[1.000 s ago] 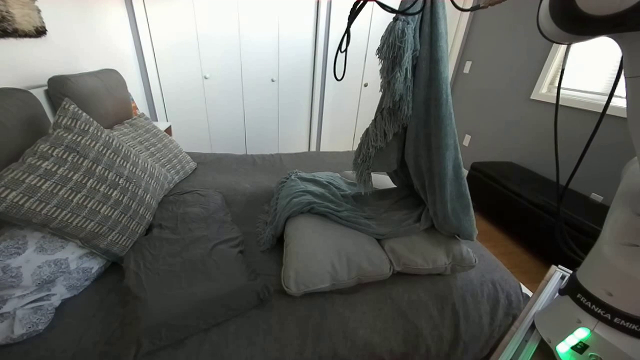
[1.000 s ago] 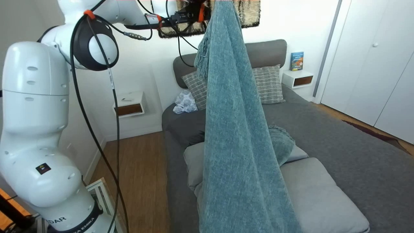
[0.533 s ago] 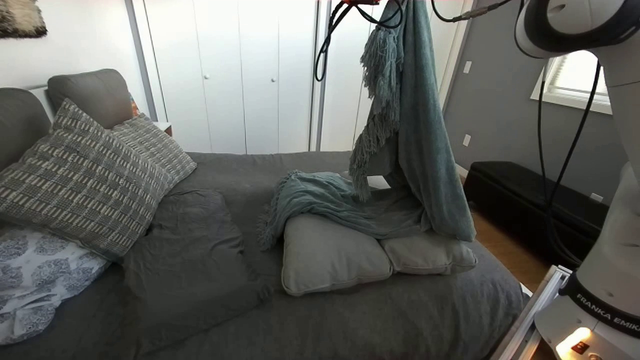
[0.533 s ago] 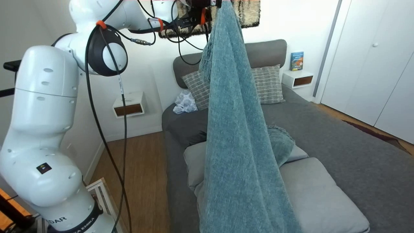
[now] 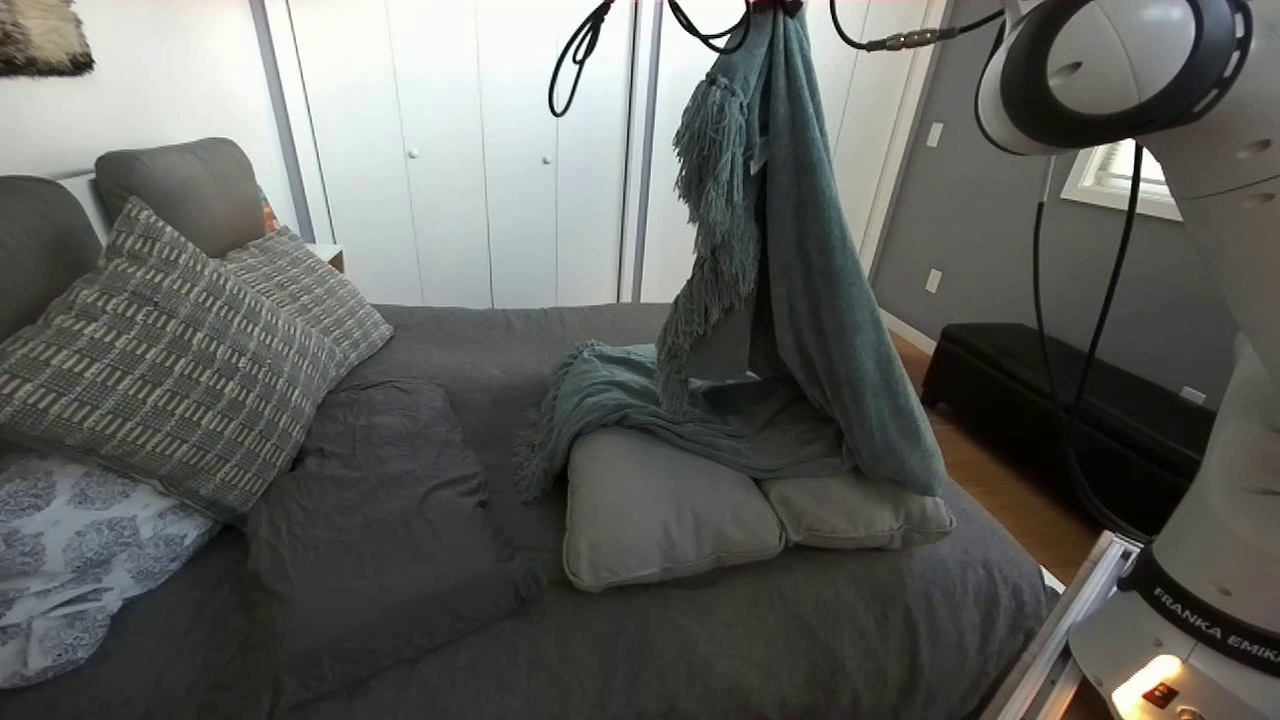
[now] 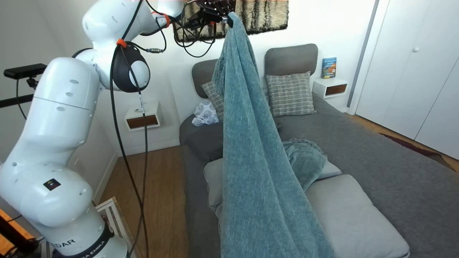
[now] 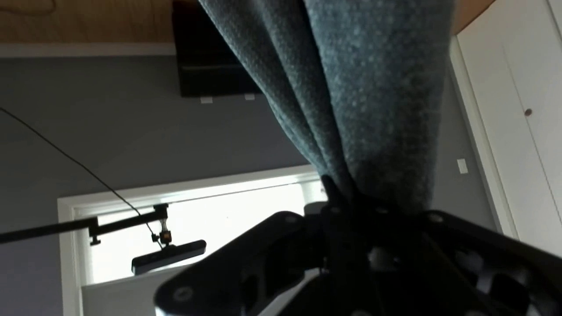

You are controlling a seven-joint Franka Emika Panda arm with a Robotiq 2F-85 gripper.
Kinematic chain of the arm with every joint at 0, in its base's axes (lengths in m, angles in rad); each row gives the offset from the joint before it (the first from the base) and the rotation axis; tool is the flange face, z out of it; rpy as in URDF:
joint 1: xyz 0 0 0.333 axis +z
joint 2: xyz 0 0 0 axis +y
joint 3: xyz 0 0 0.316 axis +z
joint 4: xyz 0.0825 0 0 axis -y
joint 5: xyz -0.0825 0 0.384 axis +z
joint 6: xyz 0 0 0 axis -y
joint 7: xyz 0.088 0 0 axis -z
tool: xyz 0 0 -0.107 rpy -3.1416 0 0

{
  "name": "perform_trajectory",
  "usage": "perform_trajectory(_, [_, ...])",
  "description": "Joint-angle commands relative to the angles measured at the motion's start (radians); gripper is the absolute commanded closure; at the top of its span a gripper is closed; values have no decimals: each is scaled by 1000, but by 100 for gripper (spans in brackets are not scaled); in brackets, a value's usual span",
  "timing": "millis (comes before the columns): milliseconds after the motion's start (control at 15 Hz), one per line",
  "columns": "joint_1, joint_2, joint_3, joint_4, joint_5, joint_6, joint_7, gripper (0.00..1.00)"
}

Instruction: Unfold the fleece then turn it over

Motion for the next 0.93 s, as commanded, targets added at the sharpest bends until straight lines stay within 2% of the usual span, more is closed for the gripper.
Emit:
perform_trajectory(0, [31, 55, -38, 164, 164, 6, 67, 99])
perform_trajectory(67, [16, 1, -31, 84, 240, 25, 134, 99])
perform_trajectory(133, [7, -14, -33, 66, 302, 42, 175, 99])
perform_trajectory(733, [-55, -8, -110, 67, 824, 215, 468, 99])
perform_trajectory(800, [-59, -4, -123, 65, 870, 253, 496, 99])
perform_trajectory(867, [-36, 0, -165, 56, 832, 198, 420, 94])
